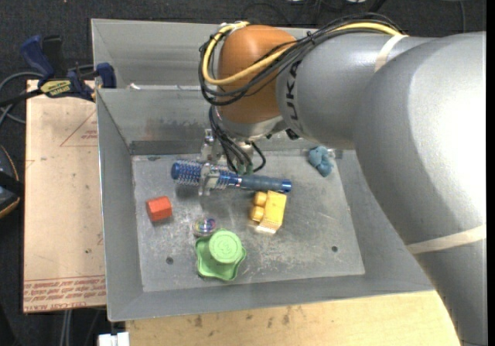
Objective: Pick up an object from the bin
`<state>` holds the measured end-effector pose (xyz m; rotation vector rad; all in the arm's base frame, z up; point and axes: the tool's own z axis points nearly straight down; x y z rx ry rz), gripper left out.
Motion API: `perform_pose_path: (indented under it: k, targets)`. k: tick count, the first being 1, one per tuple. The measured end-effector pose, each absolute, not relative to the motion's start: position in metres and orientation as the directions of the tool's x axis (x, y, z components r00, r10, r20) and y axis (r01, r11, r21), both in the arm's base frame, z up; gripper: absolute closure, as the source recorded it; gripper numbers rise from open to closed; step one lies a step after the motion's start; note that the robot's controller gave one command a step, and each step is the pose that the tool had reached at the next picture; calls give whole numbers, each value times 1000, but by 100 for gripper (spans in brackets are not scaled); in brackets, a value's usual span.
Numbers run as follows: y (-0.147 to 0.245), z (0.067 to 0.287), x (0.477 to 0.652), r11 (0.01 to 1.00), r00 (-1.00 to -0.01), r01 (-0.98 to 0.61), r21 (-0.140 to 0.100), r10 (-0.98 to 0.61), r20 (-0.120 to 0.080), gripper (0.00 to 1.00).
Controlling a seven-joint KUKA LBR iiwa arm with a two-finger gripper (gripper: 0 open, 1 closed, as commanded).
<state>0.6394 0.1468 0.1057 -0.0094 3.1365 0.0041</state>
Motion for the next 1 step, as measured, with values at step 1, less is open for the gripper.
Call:
perform_pose_path:
  k: [1]
  targets:
    - [147,188,641,1000,-1000,-5,4,-5,-9,100]
